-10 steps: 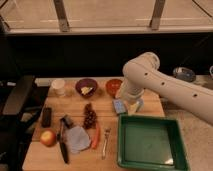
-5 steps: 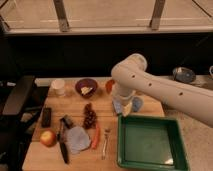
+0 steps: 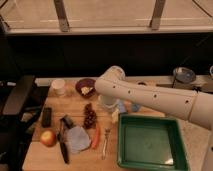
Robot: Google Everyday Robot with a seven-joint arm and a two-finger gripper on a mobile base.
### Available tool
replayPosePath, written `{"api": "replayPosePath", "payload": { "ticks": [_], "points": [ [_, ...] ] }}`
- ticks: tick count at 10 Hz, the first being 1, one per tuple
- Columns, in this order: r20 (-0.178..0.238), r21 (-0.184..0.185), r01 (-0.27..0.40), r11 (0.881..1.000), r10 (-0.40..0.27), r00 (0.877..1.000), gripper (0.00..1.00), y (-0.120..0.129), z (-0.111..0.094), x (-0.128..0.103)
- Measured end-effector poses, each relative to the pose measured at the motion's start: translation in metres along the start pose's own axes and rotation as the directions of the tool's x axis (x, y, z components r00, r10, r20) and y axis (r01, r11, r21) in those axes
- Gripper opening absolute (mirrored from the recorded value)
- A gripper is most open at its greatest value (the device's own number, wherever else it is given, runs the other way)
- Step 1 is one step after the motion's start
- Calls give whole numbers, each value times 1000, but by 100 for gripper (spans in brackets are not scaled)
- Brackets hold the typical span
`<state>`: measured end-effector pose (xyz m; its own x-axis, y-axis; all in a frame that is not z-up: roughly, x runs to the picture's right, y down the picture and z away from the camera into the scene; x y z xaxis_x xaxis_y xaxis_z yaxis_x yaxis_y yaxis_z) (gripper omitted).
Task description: Place fork in plastic cup
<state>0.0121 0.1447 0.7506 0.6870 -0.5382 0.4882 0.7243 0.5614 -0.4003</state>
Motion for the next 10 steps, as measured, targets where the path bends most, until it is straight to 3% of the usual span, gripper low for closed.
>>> {"api": "replayPosePath", "payload": {
  "ticks": [2, 10],
  "points": [
    [30, -25, -4, 1000, 5, 1000, 65, 4, 23, -6],
    [133, -78, 27, 997, -16, 991, 65, 19, 79, -22]
  ]
}}
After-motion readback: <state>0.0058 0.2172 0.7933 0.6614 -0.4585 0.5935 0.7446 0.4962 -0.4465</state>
